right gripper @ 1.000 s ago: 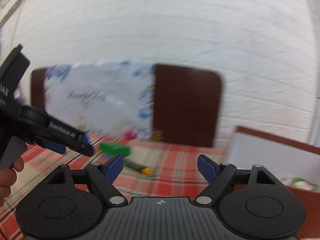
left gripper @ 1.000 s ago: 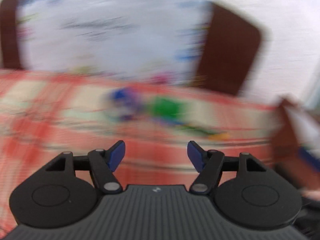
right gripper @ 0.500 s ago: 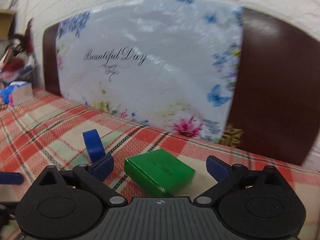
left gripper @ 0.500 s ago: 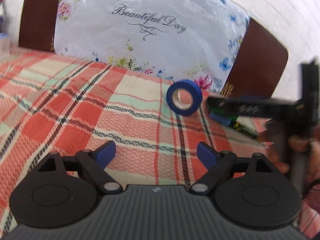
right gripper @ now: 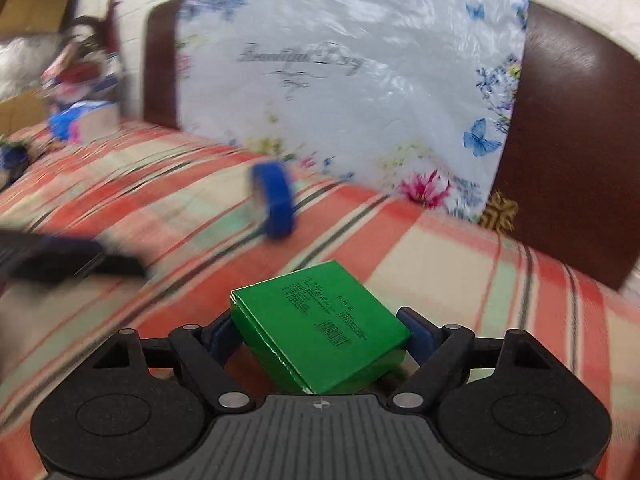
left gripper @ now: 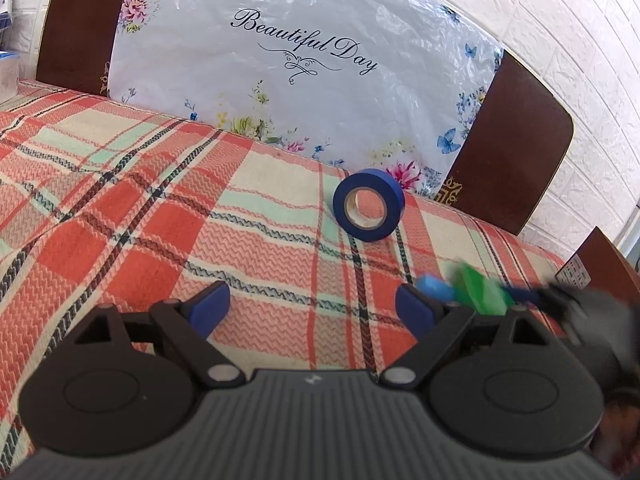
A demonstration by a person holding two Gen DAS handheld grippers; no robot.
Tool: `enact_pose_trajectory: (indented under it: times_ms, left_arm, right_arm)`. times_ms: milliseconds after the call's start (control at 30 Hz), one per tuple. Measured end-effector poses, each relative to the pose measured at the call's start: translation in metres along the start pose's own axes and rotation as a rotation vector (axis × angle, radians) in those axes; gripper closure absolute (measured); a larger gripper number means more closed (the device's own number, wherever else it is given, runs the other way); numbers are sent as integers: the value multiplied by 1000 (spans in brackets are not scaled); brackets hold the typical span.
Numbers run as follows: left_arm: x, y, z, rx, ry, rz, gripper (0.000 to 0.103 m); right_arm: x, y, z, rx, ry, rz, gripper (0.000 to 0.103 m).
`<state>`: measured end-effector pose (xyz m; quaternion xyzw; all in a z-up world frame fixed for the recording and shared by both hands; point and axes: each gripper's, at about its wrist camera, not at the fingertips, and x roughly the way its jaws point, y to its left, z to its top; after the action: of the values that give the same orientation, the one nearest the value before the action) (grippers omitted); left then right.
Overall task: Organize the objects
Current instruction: 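Move the right tool to the green card and grasp it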
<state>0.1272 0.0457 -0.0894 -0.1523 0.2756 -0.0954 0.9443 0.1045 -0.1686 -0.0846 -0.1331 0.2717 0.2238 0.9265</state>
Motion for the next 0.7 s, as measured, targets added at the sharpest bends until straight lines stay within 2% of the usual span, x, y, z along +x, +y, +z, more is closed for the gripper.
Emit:
enact_pose_trajectory:
  times_ms: [200,267,333,433,500,567,600,700]
  left_arm:
    - [2,-7,-1,42,14,27,10]
    - [4,-12,-1,75,25,47,9]
    - [6,-18,0,112,46,66,8]
    - [3,-26,3,163,101,104,9]
    - [-11,-25,6,103,114,83,10]
    - [-27,-26,13,13,123,28,13]
    - [-33,-34,18,7,134,-4,15]
    - [-45,-78,24,129,181,-55,22]
  right_arm:
    - [-68,20,-45,28,10,-38,19]
    - [-80,23,-55,29,8,-63,17]
    - [-89,22,-59,51,17,-91,9]
    - [-102,20,-70,93,21,-120,9]
    - [-110,20,-79,98,20,-134,9]
    - [-118,20,-85,114,13,-140,8]
    - [-121,20,-89,124,10,-141,8]
    - [-125,21,-93,141,18,-156,8]
